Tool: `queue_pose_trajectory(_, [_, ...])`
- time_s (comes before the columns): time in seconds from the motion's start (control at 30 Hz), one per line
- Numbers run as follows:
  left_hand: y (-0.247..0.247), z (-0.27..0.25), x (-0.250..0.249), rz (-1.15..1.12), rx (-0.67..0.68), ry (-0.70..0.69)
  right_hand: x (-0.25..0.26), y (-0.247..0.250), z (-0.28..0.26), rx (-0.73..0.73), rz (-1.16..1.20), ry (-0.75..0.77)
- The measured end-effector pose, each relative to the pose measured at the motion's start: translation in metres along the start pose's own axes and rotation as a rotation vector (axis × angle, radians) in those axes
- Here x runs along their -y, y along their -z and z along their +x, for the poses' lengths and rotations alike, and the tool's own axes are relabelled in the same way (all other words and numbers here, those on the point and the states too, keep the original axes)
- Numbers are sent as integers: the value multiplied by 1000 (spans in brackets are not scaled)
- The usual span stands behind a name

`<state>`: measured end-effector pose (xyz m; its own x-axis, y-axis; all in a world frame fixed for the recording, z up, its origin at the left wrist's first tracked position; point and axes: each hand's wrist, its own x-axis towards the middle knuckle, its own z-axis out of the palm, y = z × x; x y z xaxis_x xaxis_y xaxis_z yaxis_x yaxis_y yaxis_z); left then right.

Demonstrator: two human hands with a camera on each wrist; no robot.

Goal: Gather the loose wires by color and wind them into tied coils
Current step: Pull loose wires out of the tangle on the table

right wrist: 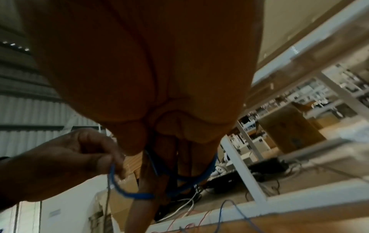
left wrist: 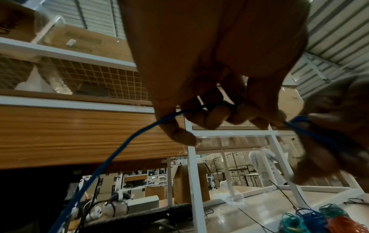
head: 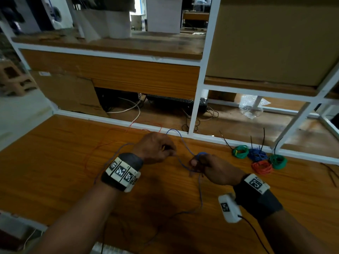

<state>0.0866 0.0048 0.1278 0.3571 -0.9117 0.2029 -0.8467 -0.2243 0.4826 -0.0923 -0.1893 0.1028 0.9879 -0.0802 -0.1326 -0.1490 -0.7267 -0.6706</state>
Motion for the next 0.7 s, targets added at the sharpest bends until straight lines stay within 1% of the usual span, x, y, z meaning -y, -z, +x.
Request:
queue_pose_trajectory(0.07, [4,14,-9,-8,-80,-104,5,-7,0,99,84,-32])
queue_pose_trajectory(0.1, [5,22,-14,-25,-103,-149,7,-11,0,141,175,-42])
queue_pose_trajectory(0.17, [4,37,-20,-83,-109,-205,13,-19,-3,216,442,-23])
queue_pose_trajectory(0.23, [3,48,-23,-178,-73,-186,15,-21,-6,282,617,61])
queue_pose_trajectory(0.3, [3,55,-24,-354,-41,-130,18,-18,-8,335,797,171])
queue_pose_trajectory(0.33, [2,57,-24,-439,-41,-108,20,-16,-9,353,908,225])
queue_pose_trajectory(0.4, [1,60,-27,-521,-76,-99,24,-9,-9,367,1145,309])
queue_pose_trajectory(0.47, [1,63,-32,-579,-112,-109,29,5,-5,339,1344,393])
queue_pose_trajectory(0.53, [0,65,-39,-622,-69,-121,36,24,2,267,1458,494])
queue_pose_trajectory(0.6, [-5,73,-44,-523,-20,-92,43,42,8,120,1578,547])
queue_pose_trajectory(0.63, [-8,77,-47,-460,-6,-59,45,49,10,26,1667,539])
queue_pose_trajectory(0.7, [-17,80,-52,-423,45,-31,47,59,15,-175,1787,518])
